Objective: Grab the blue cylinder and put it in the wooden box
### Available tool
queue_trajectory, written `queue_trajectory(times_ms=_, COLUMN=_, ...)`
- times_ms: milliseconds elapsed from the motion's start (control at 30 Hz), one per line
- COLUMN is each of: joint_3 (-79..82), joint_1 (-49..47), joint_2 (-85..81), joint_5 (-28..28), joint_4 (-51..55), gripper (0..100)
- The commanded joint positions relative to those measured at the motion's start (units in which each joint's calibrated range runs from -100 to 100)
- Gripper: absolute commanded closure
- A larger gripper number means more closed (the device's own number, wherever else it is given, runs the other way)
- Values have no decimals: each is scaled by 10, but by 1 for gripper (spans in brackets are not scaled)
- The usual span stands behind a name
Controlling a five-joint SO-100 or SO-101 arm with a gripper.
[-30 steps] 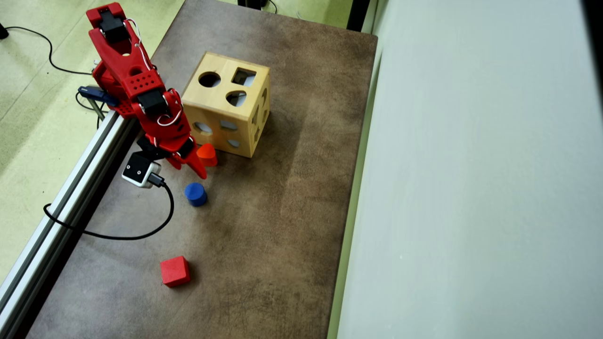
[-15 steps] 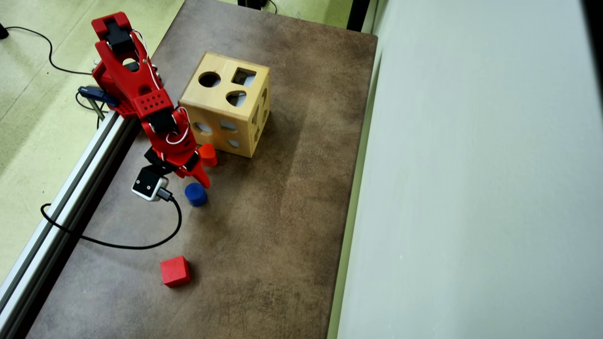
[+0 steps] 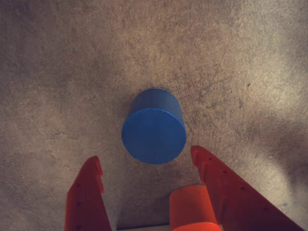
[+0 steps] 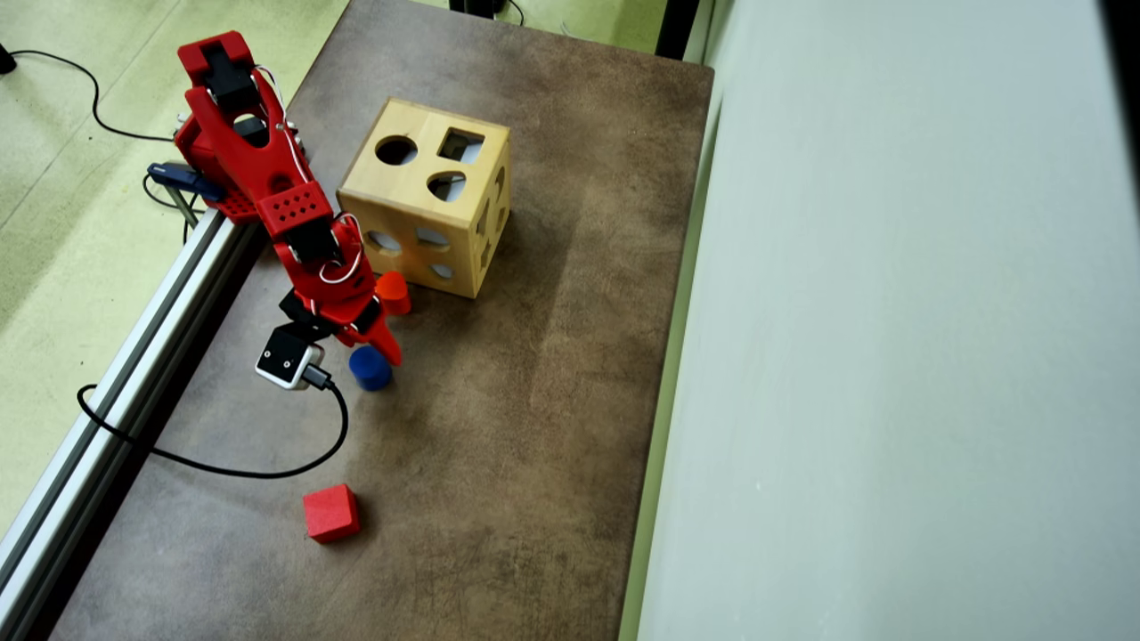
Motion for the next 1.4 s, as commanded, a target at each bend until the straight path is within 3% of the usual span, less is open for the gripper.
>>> queue_trajectory(times_ms=0, joint_3=-12, joint_1=17, joint_2=6, joint_5=3, joint_4=-18, gripper=70)
queue_trajectory(times_ms=1233, joint_3=-12, joint_1=24, joint_2=48, joint_5=38, joint_4=-81, gripper=71)
queue_trajectory(times_ms=1367, joint_3=-11, joint_1=24, joint_2=48, joint_5=38, joint_4=-81, gripper=75)
